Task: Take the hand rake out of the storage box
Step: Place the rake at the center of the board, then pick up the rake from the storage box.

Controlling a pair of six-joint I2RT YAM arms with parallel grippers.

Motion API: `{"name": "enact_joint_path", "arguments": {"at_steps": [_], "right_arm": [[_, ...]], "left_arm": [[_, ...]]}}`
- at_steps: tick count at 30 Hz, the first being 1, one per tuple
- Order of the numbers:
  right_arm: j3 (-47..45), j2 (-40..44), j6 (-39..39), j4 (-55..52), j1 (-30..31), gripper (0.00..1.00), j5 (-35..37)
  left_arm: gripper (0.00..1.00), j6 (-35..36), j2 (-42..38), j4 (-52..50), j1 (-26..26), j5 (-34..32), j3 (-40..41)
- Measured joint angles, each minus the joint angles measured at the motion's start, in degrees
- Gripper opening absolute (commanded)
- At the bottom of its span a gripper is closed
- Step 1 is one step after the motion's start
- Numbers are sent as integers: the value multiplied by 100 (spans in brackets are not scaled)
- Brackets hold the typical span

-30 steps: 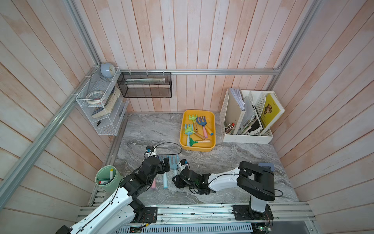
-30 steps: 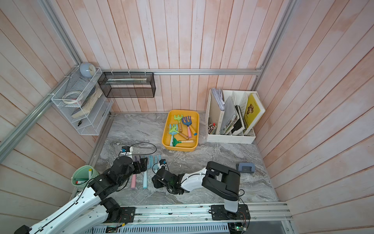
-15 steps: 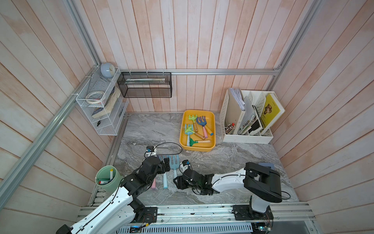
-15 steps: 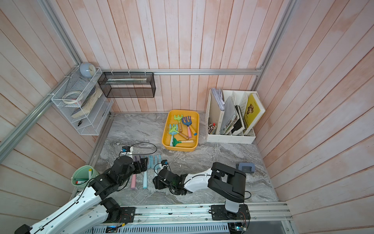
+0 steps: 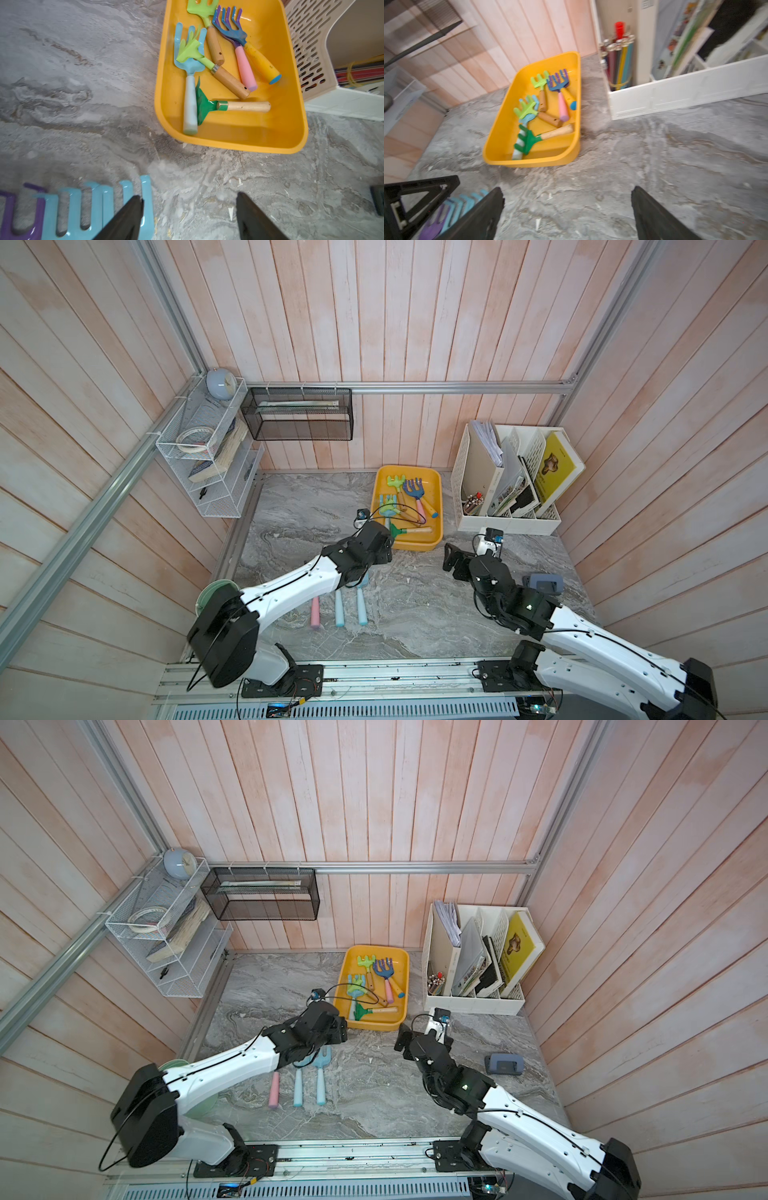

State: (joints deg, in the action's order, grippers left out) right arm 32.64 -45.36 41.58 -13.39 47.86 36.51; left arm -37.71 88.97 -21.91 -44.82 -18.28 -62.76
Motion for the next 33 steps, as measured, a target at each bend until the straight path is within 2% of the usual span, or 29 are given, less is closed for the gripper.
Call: {"name": "enact_joint_path", "arguments": {"at_steps": [2, 3, 7, 11, 20, 27, 33], "right_arm": [[-186, 238, -92, -136, -216, 98, -63], [-264, 308, -129, -190, -273, 98, -114], [-374, 365, -225, -315, -310, 98, -332], [-382, 417, -271, -326, -313, 98, -442], [-538, 638, -365, -289, -396, 98, -579], [-542, 621, -398, -247, -457, 98, -612], [-568, 621, -413, -181, -542, 98, -654]], "left_arm": [[54, 94, 737, -61, 2, -9, -796], [52, 140, 1113, -83, 13, -2, -1231], [52, 214, 2245, -166, 96, 48, -2496], [52, 221, 3062, -365, 256, 61, -3239], [48, 321, 3681, -704, 745, -7, -3475], [30, 546, 4079, -726, 833, -15, -4146], [29, 562, 4181, -719, 833, 20, -4124]]}}
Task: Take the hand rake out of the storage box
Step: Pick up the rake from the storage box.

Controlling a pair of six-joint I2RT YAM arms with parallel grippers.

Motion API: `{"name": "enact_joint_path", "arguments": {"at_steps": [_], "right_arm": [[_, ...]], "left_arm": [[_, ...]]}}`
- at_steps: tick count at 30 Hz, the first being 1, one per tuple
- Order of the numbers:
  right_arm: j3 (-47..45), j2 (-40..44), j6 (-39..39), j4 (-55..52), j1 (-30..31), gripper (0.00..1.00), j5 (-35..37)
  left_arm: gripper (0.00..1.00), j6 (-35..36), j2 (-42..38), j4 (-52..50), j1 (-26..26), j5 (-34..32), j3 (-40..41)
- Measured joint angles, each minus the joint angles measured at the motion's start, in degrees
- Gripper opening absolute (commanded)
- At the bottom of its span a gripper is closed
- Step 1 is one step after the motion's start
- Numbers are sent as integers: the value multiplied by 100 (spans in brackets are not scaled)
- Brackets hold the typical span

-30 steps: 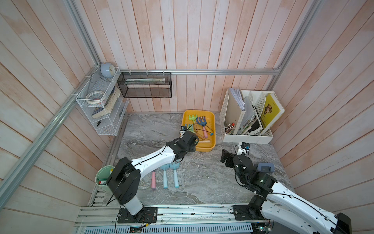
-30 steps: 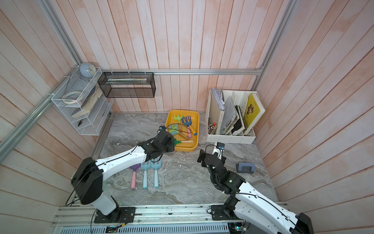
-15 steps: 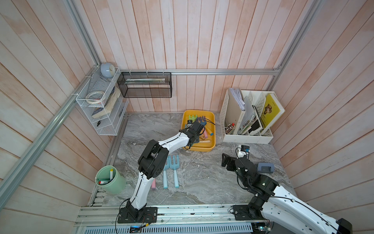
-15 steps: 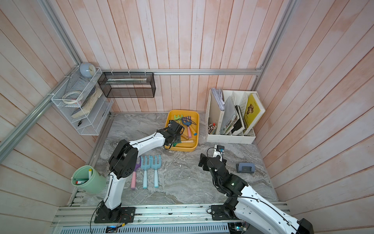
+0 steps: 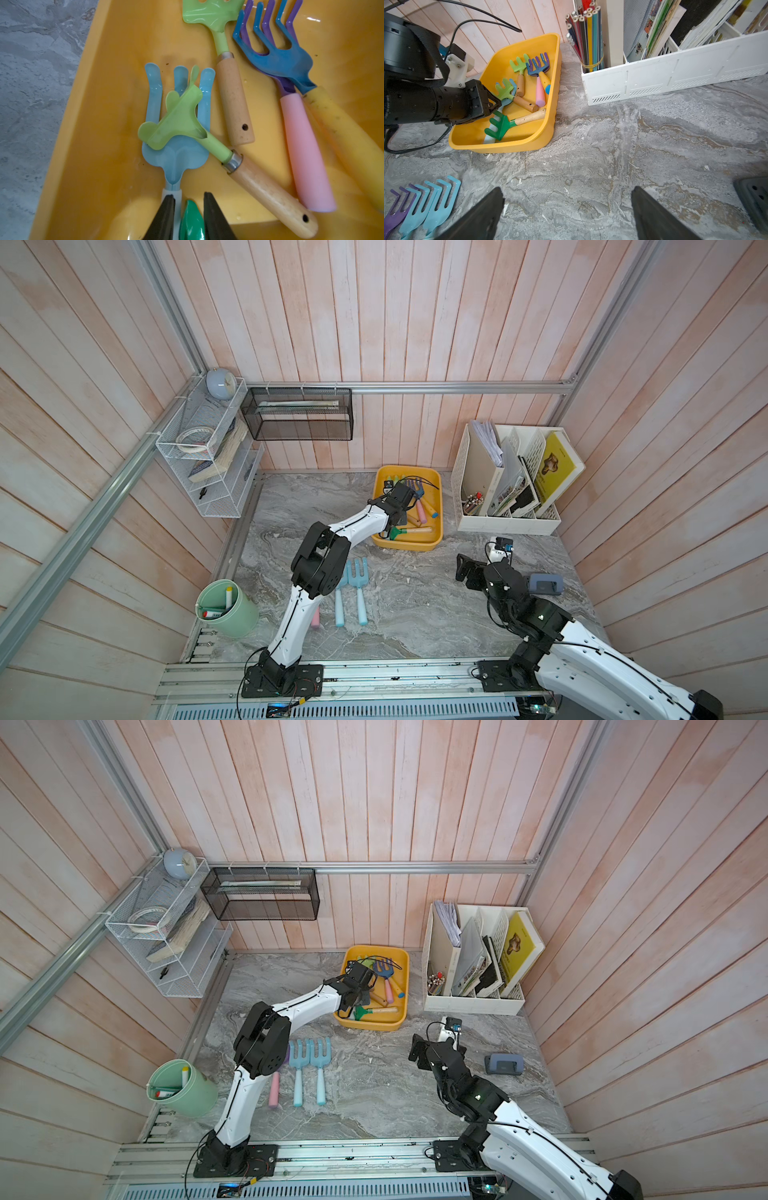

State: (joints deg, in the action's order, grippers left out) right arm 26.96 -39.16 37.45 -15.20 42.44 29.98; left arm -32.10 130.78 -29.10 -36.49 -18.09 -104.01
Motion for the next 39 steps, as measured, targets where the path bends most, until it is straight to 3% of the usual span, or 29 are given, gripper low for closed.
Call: {"name": "enact_joint_path", "arguments": {"at_steps": [4, 10, 18, 20, 27, 34, 37, 39], "right_arm": [[-17, -7, -15, 37, -52, 98, -48], [-81, -7, -24, 63, -114, 98, -116], [-111, 2, -26, 136, -142, 98, -195], [-111, 2, -26, 162, -157, 98, -210], [-155, 0, -46, 221, -205, 98, -295], [-186, -9, -96, 245, -251, 98, -396], [-186, -15, -155, 310, -251, 98, -538], [-190, -11, -181, 372, -251, 98, -658]], "left_arm": [[26, 2, -2, 2, 0, -44, 181], [9, 131, -7, 55, 7, -72, 201], [6, 472, -55, 166, -4, -66, 201], [0, 599, -120, 173, -4, -72, 208], [0, 1174, -684, 431, -4, -197, 262], [0, 2188, -1497, 1161, -4, 0, 728], [0, 2778, -2044, 1604, -22, 328, 1338], [10, 3152, -2608, 1897, -42, 721, 2026]]}}
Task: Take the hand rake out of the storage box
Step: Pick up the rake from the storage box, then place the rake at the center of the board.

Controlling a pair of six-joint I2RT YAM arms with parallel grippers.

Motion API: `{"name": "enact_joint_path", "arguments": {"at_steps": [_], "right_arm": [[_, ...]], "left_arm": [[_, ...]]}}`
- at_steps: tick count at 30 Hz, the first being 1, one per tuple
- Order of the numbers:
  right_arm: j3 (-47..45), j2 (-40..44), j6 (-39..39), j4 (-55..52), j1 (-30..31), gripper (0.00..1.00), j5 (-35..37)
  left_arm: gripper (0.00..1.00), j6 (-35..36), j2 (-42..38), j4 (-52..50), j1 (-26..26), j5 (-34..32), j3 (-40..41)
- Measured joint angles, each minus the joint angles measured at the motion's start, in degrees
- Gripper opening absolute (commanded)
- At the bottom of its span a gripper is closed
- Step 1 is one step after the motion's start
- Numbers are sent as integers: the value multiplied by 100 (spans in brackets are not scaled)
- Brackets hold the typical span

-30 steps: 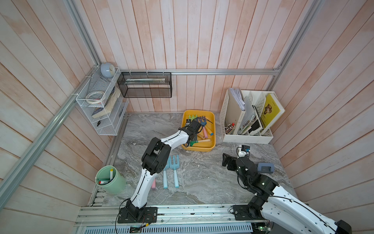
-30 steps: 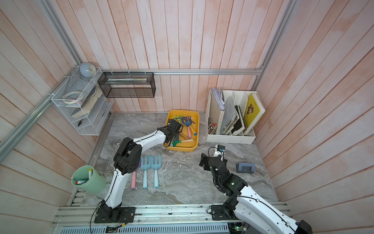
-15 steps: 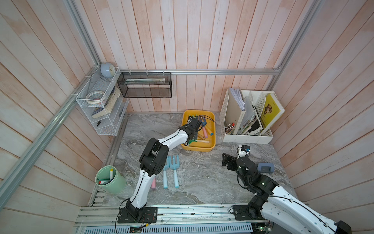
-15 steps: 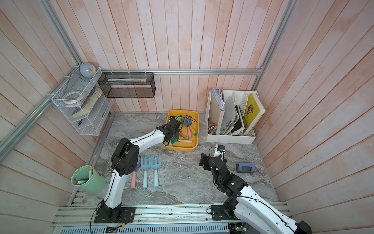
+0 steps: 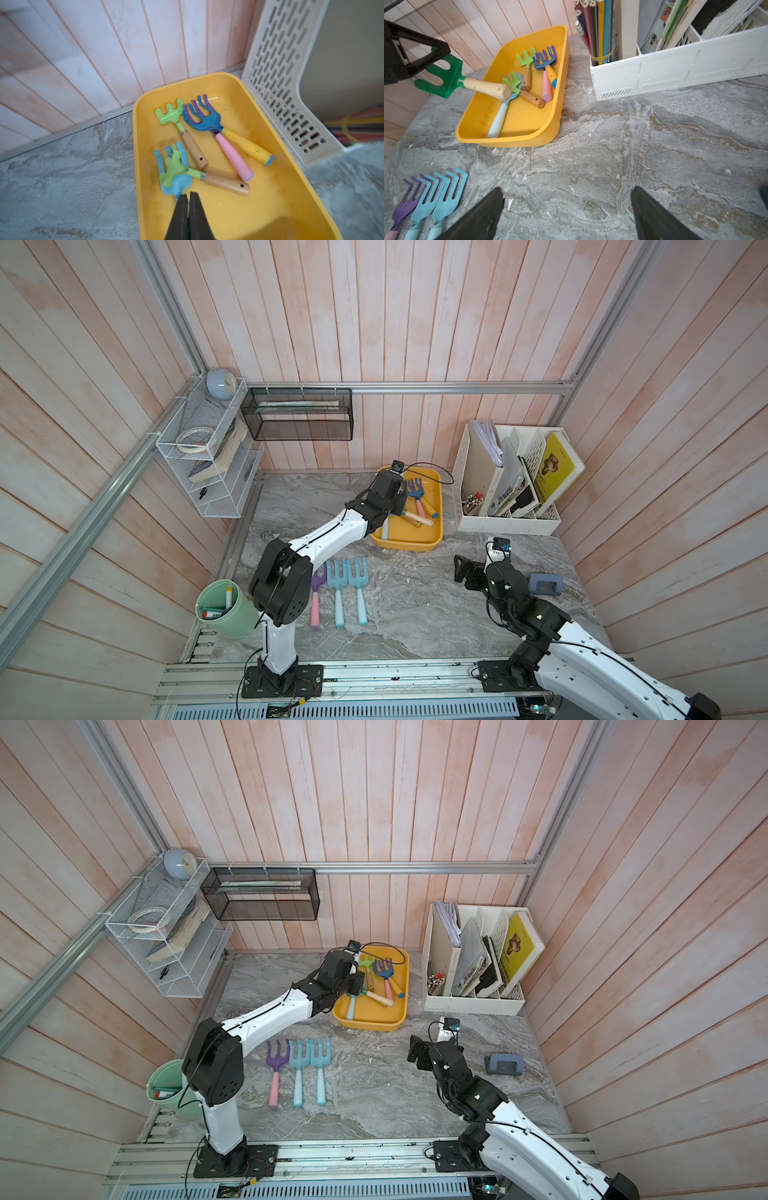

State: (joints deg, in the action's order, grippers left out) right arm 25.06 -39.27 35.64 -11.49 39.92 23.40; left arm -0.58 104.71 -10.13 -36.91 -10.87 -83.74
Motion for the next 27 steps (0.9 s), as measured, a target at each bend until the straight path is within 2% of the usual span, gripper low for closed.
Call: {"name": "enact_joint_path", "arguments": {"at_steps": [1, 7, 9, 11, 19, 27], "right_arm": [[-4, 7, -11, 26, -2, 98, -52], [-155, 92, 39, 195, -22, 98, -144], [-234, 101, 76, 225, -33, 98, -144], [-260, 72, 81, 249, -35, 98, -144], [-269, -44, 168, 302, -37, 98, -308], [-807, 50, 199, 885, -37, 95, -1139]], "left_arm": [[11, 144, -267, 111, -13, 184, 313], [2, 992, -2234, 1069, -297, 1517, 2802], [2, 1115, -2621, 1344, -498, 1928, 3497], [0, 1139, -2680, 1443, -605, 2245, 3888], [0, 1298, -1904, 1054, -769, 2629, 3836], [0, 1587, -931, 487, -813, 2546, 2830]]}}
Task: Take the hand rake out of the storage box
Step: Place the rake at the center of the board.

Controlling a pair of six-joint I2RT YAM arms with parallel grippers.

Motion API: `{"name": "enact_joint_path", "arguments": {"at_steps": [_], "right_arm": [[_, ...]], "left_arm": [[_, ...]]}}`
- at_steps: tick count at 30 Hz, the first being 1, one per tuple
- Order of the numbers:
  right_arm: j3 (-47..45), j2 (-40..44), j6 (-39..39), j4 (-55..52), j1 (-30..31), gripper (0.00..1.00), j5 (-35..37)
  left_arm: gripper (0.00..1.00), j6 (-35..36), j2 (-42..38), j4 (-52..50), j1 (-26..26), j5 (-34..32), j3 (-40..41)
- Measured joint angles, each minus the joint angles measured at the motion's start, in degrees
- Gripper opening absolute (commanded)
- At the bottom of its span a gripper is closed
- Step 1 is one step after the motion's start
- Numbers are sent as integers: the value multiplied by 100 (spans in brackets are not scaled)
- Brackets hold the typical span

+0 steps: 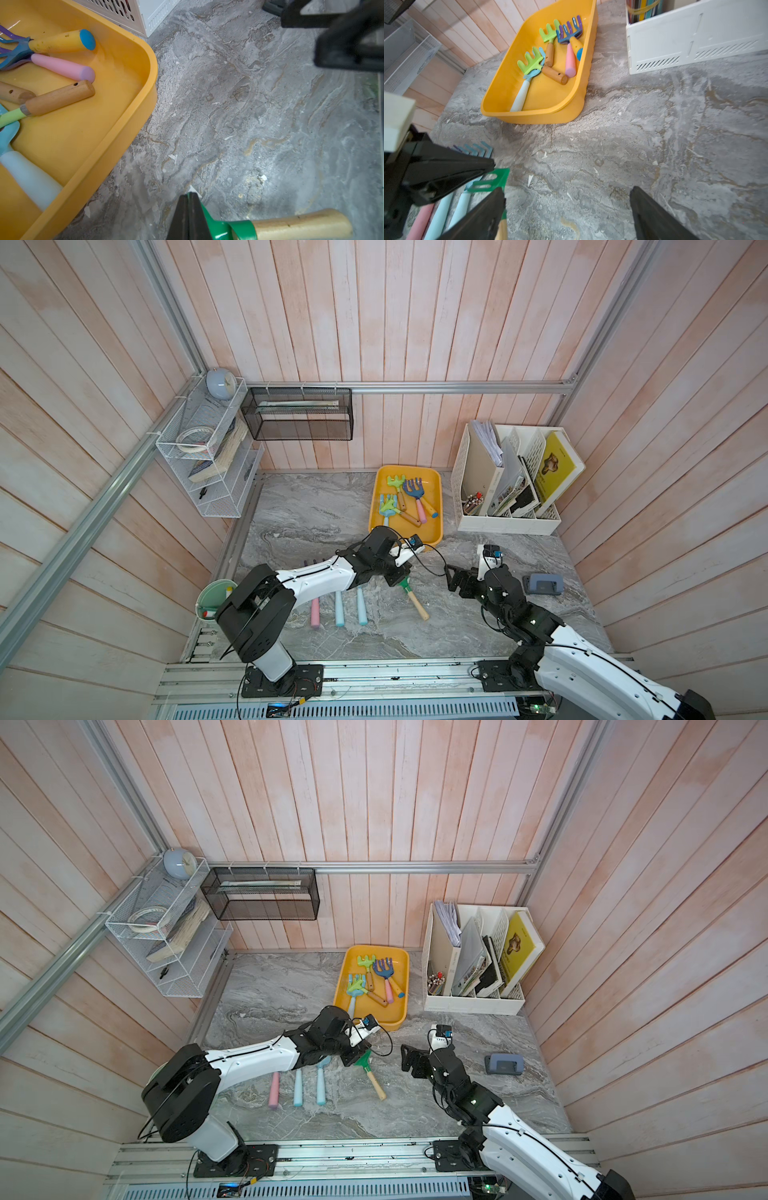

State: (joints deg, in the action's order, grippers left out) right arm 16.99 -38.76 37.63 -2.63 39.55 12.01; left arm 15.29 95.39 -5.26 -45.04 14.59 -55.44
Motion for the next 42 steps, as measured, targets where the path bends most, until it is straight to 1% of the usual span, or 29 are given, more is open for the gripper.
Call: {"name": "enact_joint_path", "arguments": {"at_steps": [2, 6, 9, 10, 14, 15, 16, 17, 18, 19, 20, 23, 25, 28, 31, 33, 35, 38, 40, 42], "right_arm": [[-133, -7, 37, 173, 0, 94, -199], [-339, -188, 166, 507, 48, 91, -494], [-424, -431, 177, 697, 212, 88, -595], [-424, -509, 177, 741, 291, 87, -590], [-424, -739, 195, 942, 680, 86, -494], [-428, -772, 199, 1001, 782, 86, -452], [-442, -787, 199, 1060, 870, 86, -417], [-470, -787, 205, 1139, 970, 85, -369], [-514, -785, 225, 1213, 1084, 85, -308], [-553, -785, 240, 1276, 1193, 84, -271], [-601, -787, 258, 1342, 1316, 83, -229], [-660, -938, 284, 1506, 1655, 79, -116], [-647, -1217, 286, 1615, 1840, 76, -68], [-481, -1867, 258, 1598, 2109, 75, -7], [138, -2745, 192, 1189, 2308, 70, 63], [671, -3296, 157, 892, 2354, 67, 157], [1032, -3696, 111, 782, 2367, 63, 181], [1320, -4133, 92, 662, 2389, 50, 179], [1421, -4358, 136, 564, 2415, 37, 186], [1445, -4529, 214, 527, 2470, 34, 181]], "left_arm": [[0, 61, 245, -138, 0, -33, -181], [9, 125, 658, -433, -4, -116, -479], [13, 122, 885, -643, -11, -118, -737], [15, 120, 929, -682, -11, -118, -780], [40, 44, 970, -796, -11, -142, -800], [43, -11, 970, -800, -11, -157, -800], [51, -22, 962, -789, -9, -160, -798], [63, -94, 935, -754, -9, -173, -778], [68, -142, 874, -691, -2, -181, -721], [92, -179, 774, -632, 9, -170, -647], [100, -254, 610, -553, 35, -151, -527], [100, -601, -101, -264, 232, -59, -96], [100, -916, -658, -31, 481, 4, 177], [100, -1633, -1733, 378, 1008, -96, 686], [100, -2367, -2992, 785, 1486, -382, 1375], [100, -2734, -3742, 876, 1567, -671, 1781], [100, -2977, -4194, 789, 1561, -984, 1989], [100, -3176, -4566, 535, 1569, -1408, 2105], [100, -3254, -4784, 389, 1574, -1598, 2177], [100, -3294, -5042, 295, 1574, -1707, 2297]]}}
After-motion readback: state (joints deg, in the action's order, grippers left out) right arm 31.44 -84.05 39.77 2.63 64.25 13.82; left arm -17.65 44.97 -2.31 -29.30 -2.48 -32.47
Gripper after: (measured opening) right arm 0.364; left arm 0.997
